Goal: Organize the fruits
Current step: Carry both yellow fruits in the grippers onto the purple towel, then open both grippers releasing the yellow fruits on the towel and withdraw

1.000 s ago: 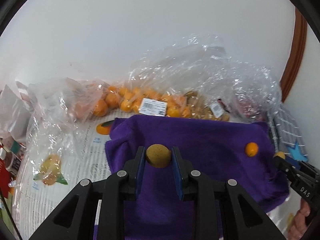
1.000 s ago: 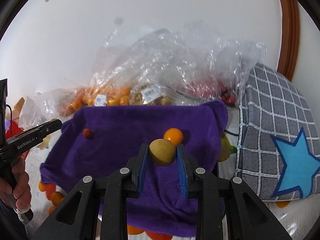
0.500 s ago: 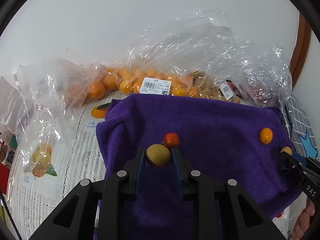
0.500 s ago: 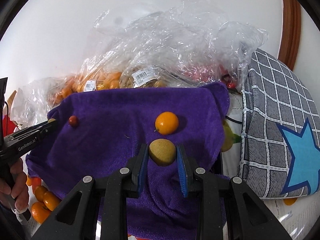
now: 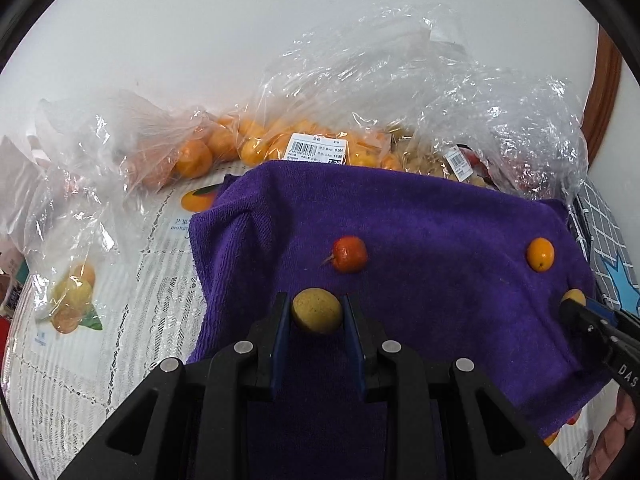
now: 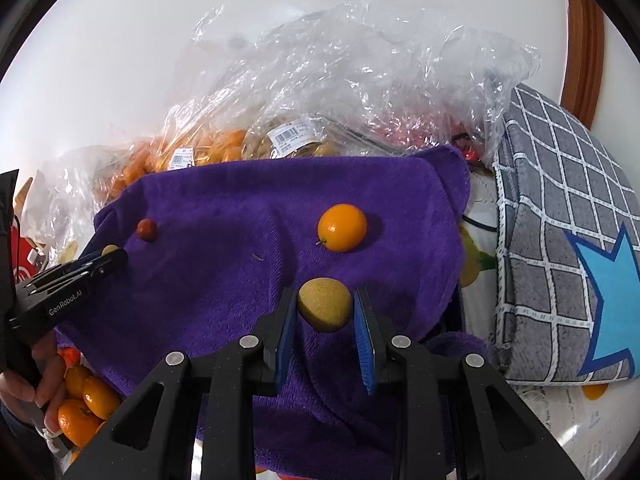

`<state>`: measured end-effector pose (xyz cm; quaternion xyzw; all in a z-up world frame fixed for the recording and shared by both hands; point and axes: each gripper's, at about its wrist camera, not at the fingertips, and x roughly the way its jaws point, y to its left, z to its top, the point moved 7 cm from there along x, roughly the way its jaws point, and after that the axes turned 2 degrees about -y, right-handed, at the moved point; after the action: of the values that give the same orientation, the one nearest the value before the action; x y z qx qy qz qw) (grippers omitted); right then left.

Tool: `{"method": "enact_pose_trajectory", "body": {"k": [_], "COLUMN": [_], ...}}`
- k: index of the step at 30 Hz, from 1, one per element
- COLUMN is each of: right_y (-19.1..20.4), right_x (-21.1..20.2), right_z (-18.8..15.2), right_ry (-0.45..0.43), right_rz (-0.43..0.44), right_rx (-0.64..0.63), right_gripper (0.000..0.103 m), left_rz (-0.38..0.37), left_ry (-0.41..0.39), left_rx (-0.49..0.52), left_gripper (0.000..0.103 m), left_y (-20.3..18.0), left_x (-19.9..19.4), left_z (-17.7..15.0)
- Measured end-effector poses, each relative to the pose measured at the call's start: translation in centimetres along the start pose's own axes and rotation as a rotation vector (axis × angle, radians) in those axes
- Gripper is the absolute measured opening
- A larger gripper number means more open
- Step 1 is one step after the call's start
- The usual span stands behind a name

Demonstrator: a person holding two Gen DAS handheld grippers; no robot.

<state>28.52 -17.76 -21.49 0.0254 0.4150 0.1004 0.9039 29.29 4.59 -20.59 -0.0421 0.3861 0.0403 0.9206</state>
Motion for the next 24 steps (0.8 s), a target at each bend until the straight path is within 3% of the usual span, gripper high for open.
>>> {"method": "enact_pose_trajectory", "body": {"k": [4, 8, 10, 14, 17, 24], "right_y": [0.2, 0.2, 0.1, -0.5, -0.4, 2.0], "right_x": [0.0, -0.8, -1.2, -2.1, -3.6, -6.6], "right_z": [0.1, 0.3, 0.4, 0.6, 0.7, -0.2], "right_ry": [0.001, -0.025, -0.039, -0.055, -0.094, -0.116], "right_rz": [-0.008, 0.000, -0.010, -0.031, 0.001, 0.018], "right_rx": [-0.011, -0.003, 0.001, 0.023, 0.040, -0.018], "right_gripper": [0.029, 0.054, 0.064, 0.065, 0.065, 0.065], "left_rz": [-0.019, -0.051, -0.070, -0.095, -0.104, -0.134], "left_ry": [-0.006, -0.012, -0.029, -0.079, -0.111, -0.133], "left_rx": [-0.016, -0.055, -0.077, -0.115, -0.133, -0.091], "left_gripper": [0.025, 0.028, 0.037, 0.039, 0.039, 0.039], "left_y": [0.1, 0.4, 0.5, 0.9, 1.2, 1.1], "left_x": [-0.2, -0.3, -0.6, -1.5, -2.5, -5.9], "left_z": [0.1, 0.1, 0.1, 0.4, 0.3, -1.5]}}
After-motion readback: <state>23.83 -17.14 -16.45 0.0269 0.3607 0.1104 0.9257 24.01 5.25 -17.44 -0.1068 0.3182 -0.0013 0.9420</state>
